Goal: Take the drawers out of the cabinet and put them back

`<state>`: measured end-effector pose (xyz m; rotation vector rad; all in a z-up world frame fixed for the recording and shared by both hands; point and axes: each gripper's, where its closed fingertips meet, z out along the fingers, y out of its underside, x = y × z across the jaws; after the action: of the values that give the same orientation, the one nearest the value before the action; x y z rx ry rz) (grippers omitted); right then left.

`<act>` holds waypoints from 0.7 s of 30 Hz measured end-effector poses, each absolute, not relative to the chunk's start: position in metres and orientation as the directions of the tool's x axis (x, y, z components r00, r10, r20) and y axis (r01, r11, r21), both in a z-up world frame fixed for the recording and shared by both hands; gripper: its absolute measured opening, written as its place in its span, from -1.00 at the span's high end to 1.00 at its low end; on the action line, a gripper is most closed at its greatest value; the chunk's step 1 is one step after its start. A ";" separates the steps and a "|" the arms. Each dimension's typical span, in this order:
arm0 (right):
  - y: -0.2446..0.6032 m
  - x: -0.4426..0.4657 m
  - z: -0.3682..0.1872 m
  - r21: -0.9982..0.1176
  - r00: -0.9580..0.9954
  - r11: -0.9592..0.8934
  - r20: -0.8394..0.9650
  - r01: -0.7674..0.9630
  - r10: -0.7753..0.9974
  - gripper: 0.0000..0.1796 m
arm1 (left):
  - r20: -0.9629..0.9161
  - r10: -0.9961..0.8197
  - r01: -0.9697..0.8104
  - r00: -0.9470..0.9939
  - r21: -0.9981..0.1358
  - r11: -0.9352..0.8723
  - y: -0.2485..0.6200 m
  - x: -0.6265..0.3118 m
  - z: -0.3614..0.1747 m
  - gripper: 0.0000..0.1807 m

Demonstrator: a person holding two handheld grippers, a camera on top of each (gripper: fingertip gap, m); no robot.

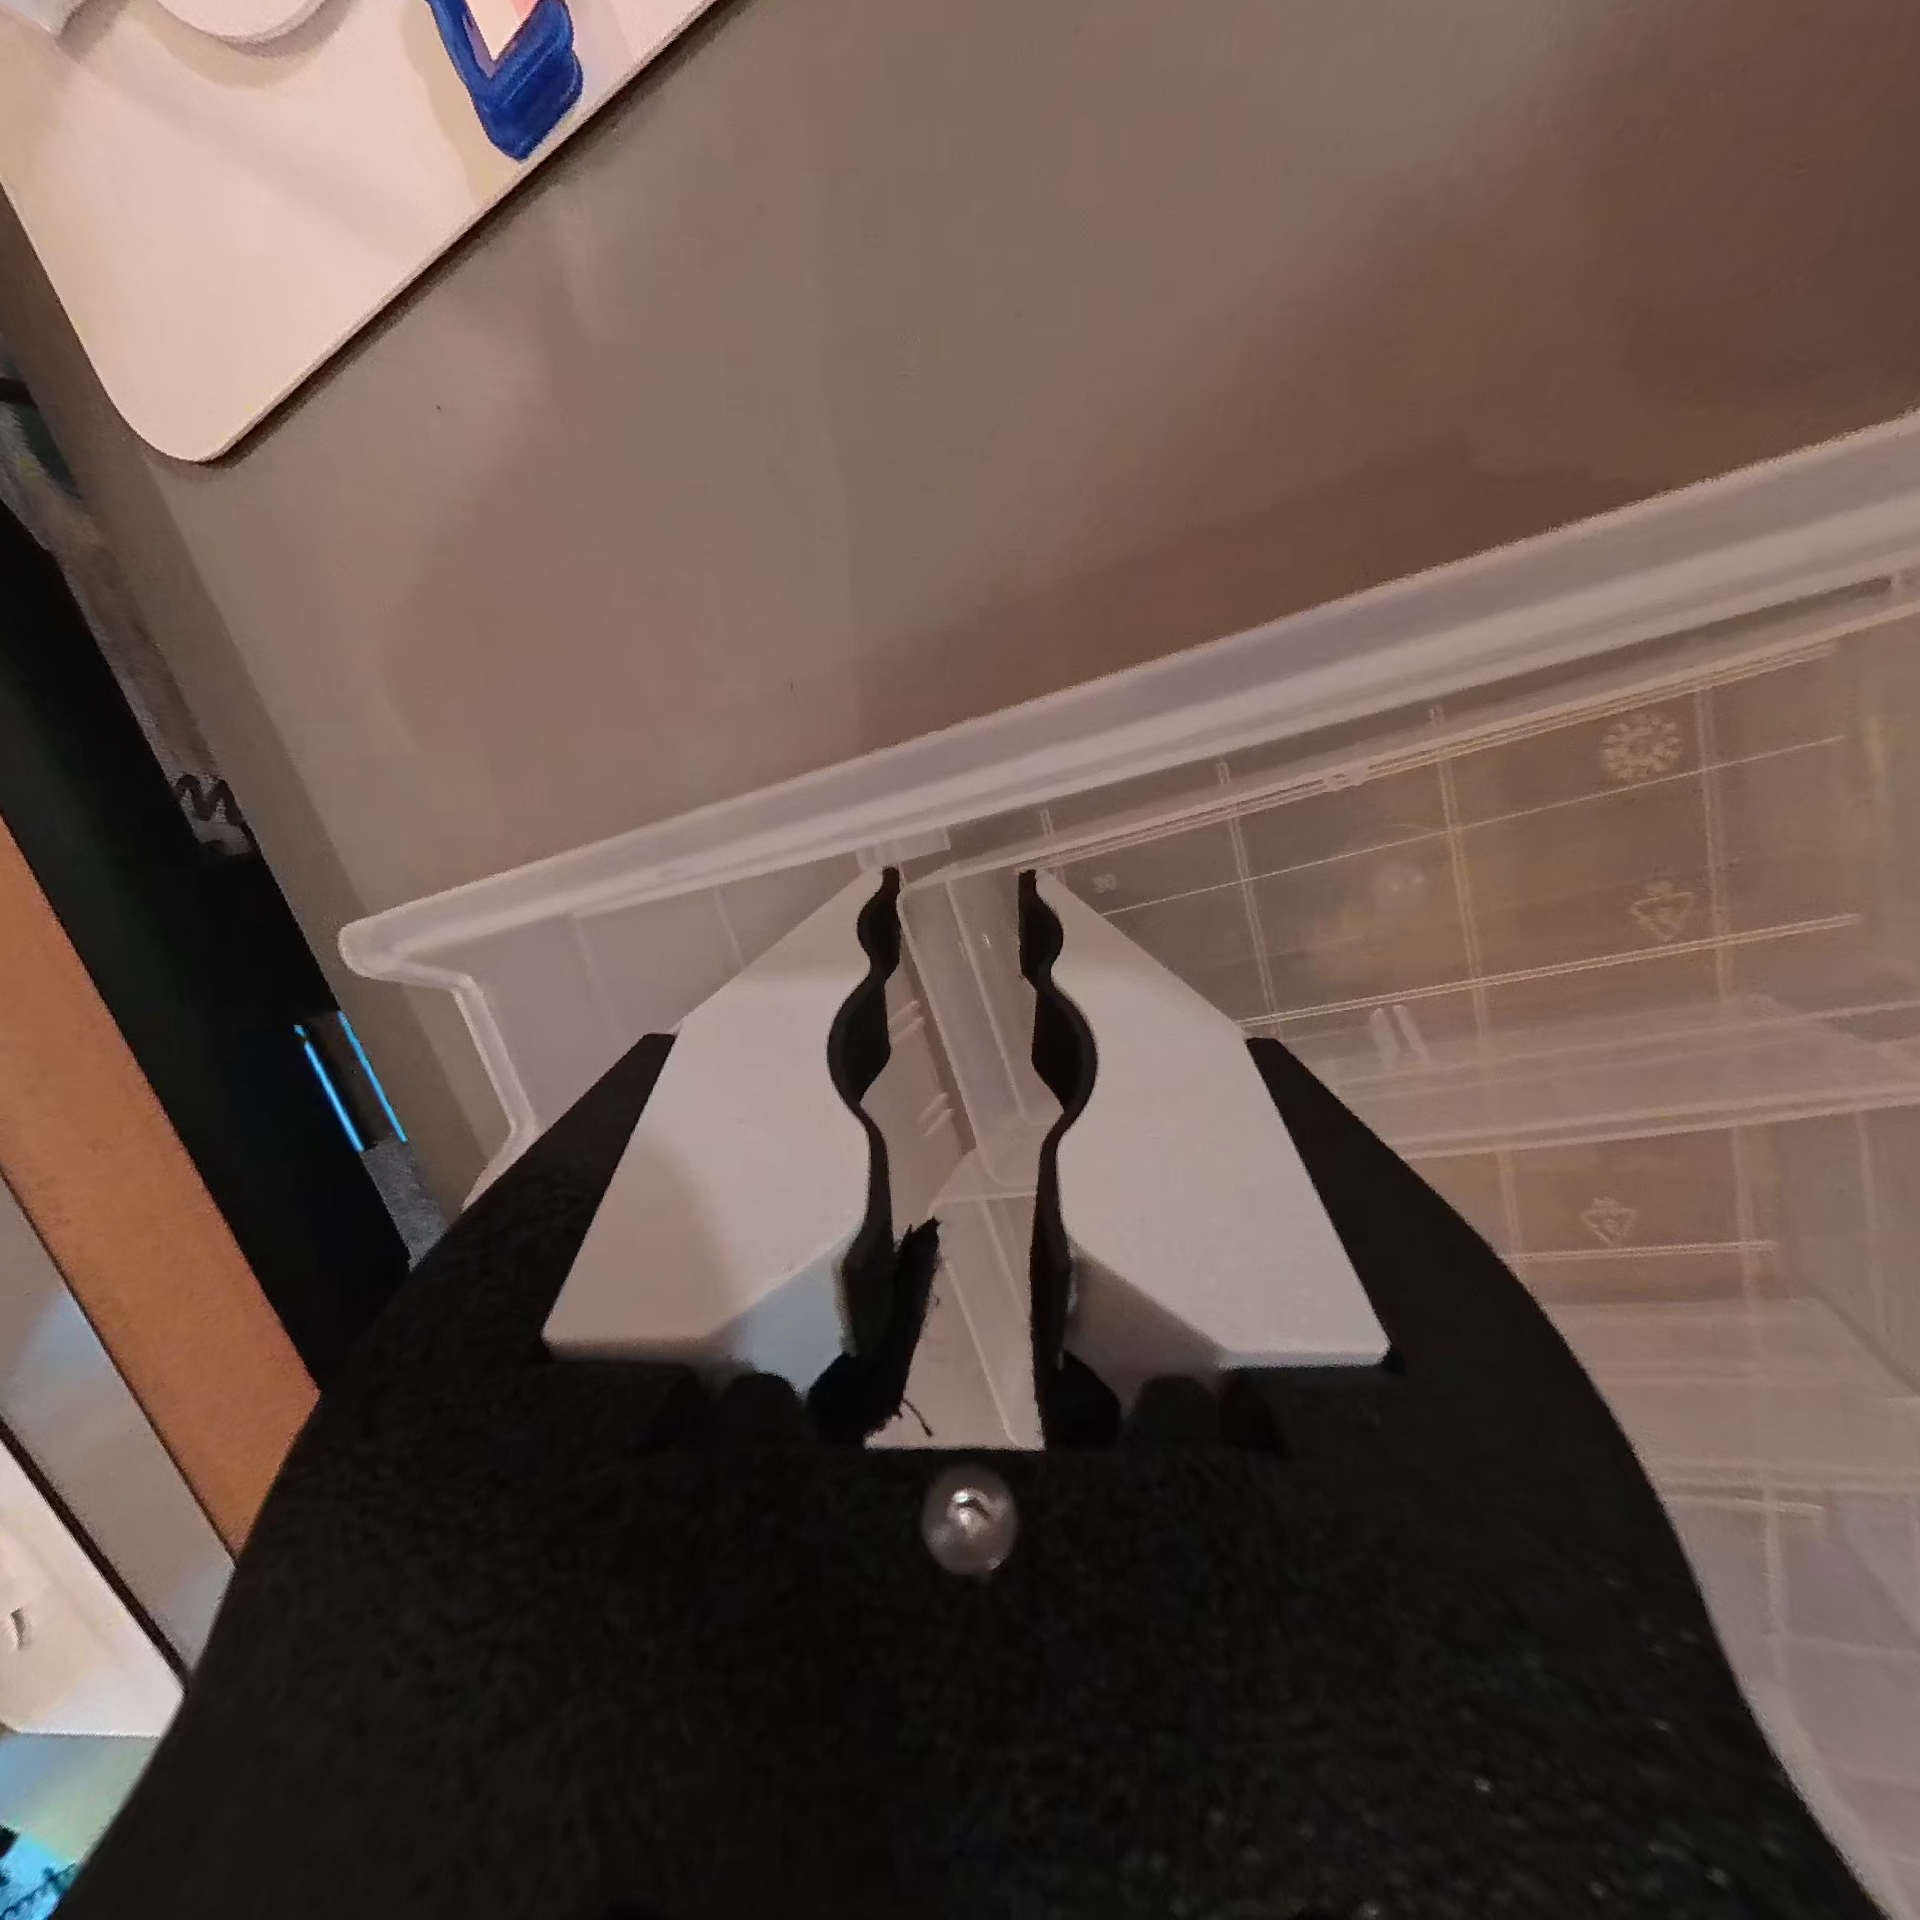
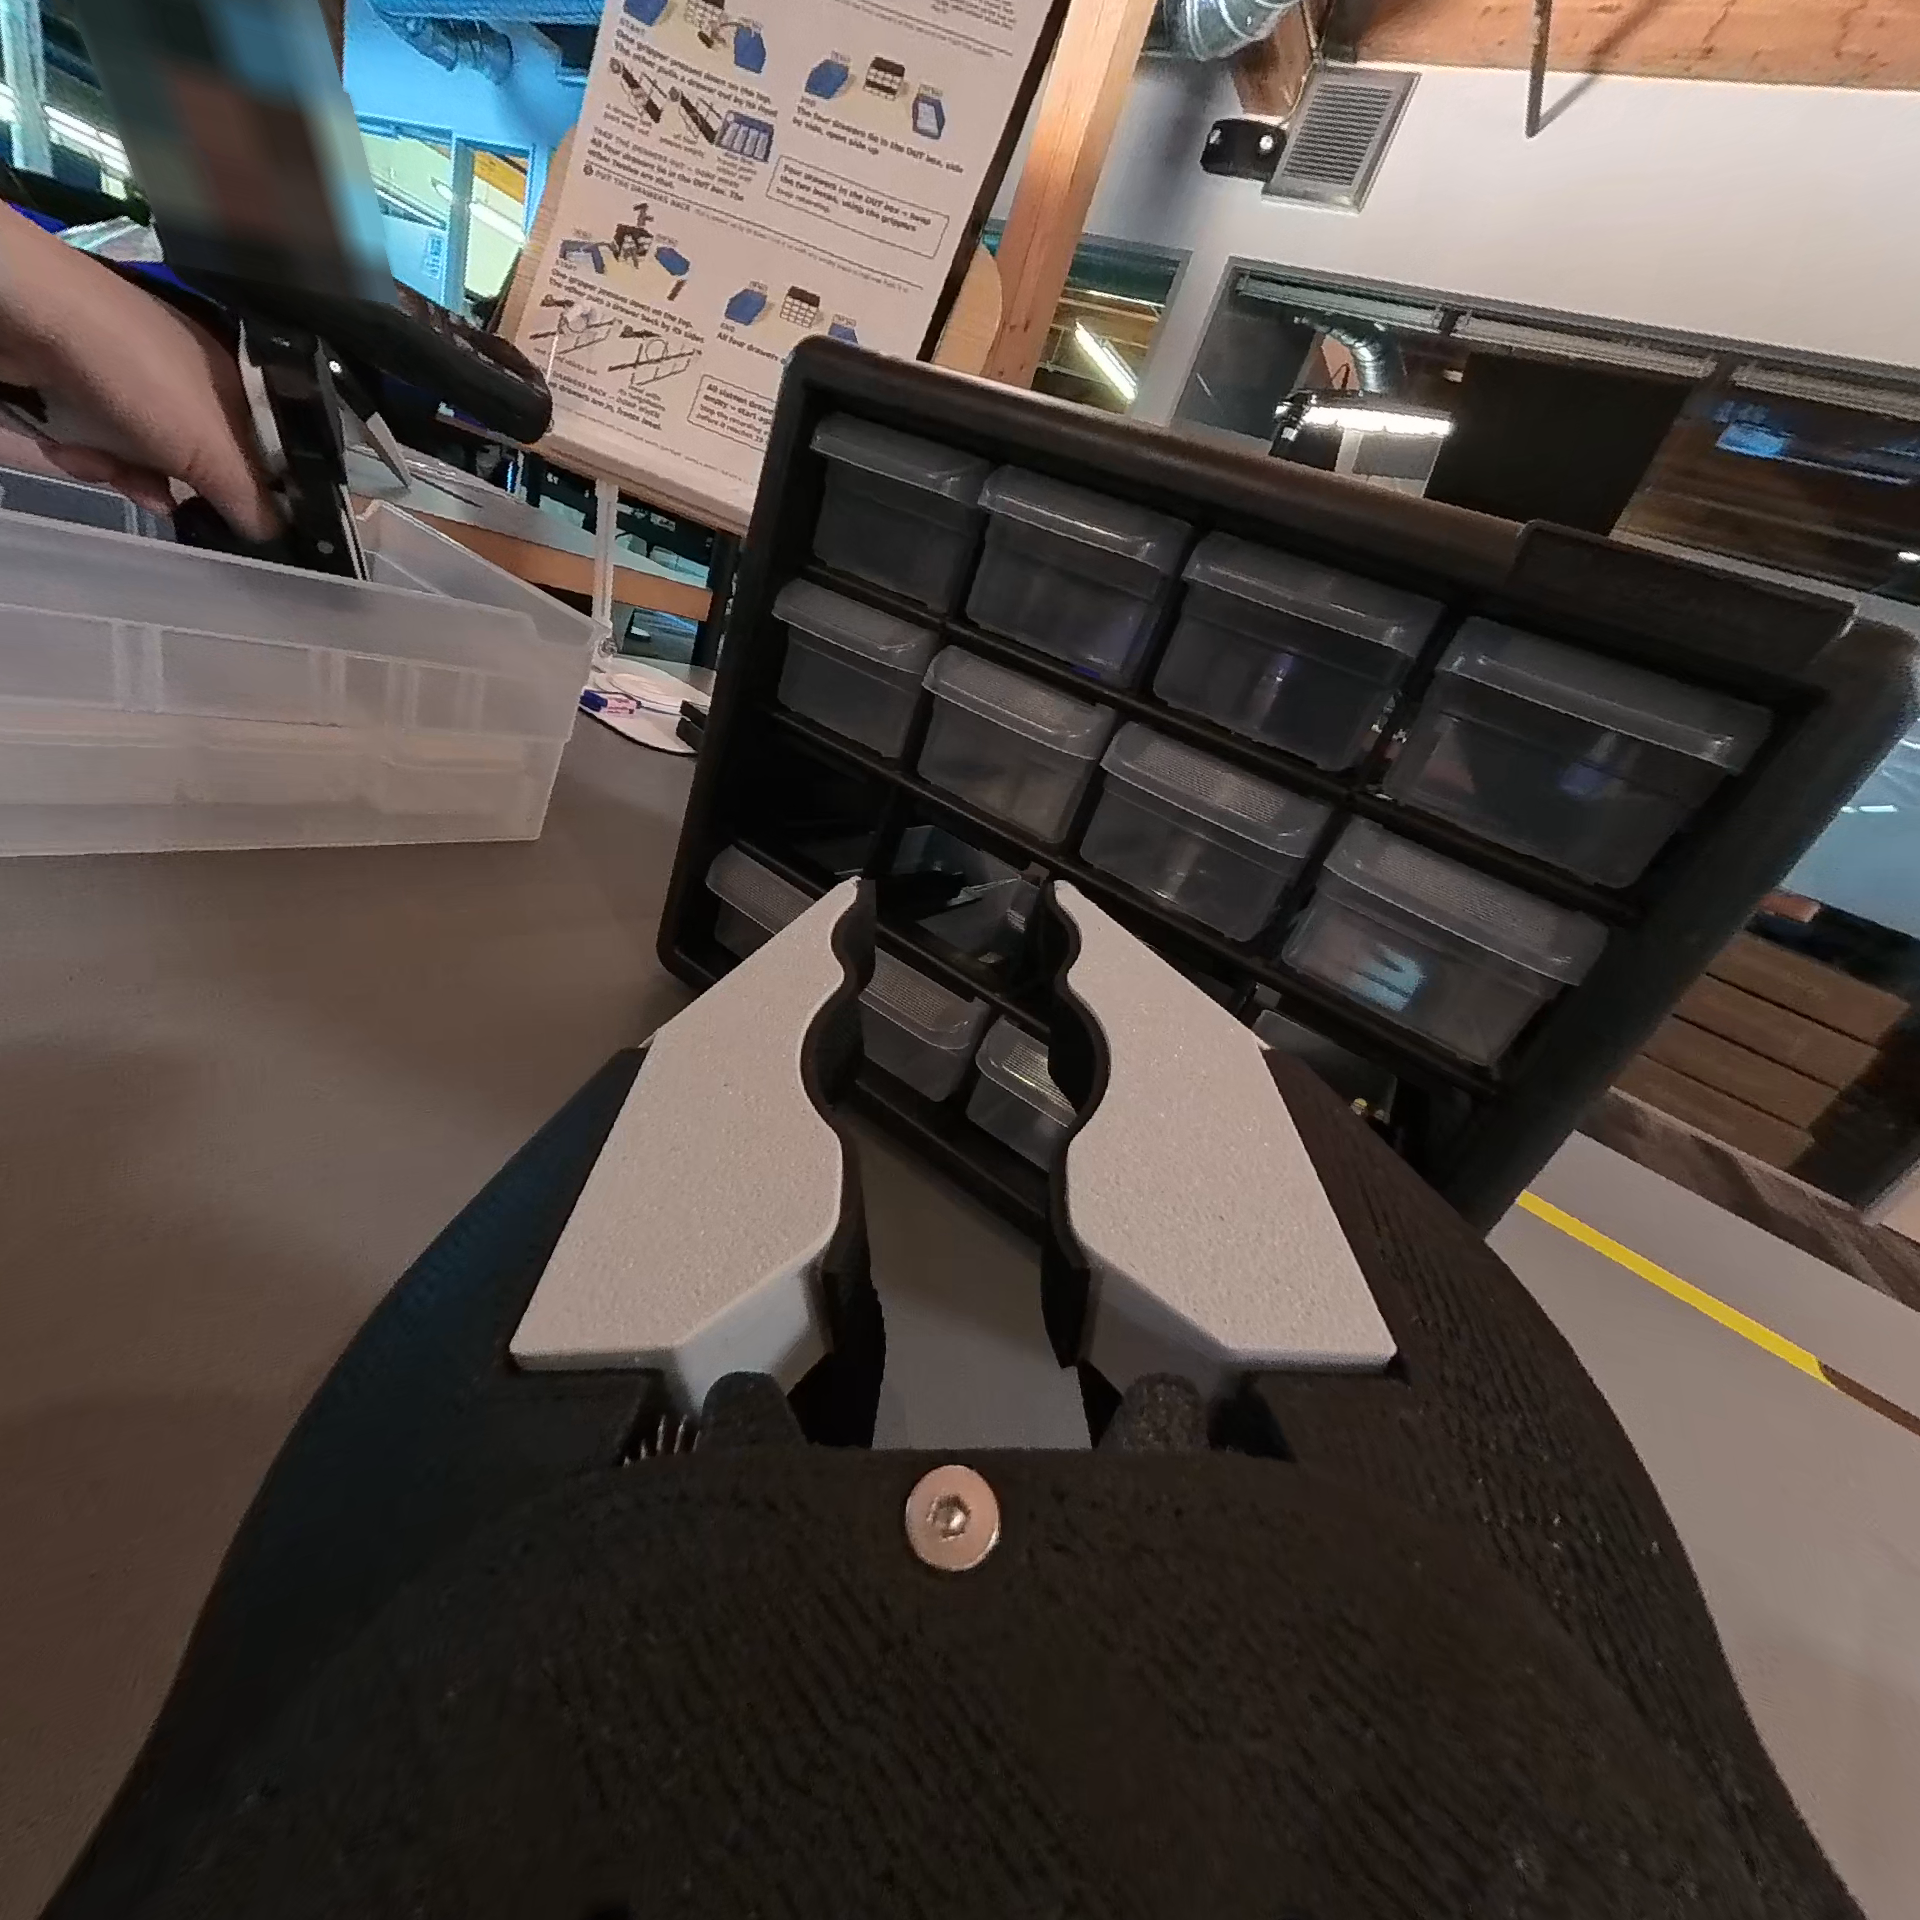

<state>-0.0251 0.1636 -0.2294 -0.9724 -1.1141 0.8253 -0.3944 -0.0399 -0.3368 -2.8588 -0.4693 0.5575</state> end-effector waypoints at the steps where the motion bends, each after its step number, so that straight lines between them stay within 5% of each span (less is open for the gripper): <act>1: 0.164 -0.025 -0.229 -0.930 0.248 0.363 0.339 -0.061 0.908 0.66 | -0.337 0.339 0.266 0.878 -0.244 -0.933 -0.040 -0.395 -0.337 0.78; 21: 0.163 -0.024 -0.227 -0.927 0.248 0.369 0.342 -0.070 0.907 0.66 | -0.378 0.329 0.237 0.865 -0.271 -0.933 -0.042 -0.400 -0.334 0.89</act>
<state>-0.0238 0.1628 -0.2272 -0.9607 -1.1093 0.8286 -0.4002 -0.0418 -0.3342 -2.8232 -0.4340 0.6288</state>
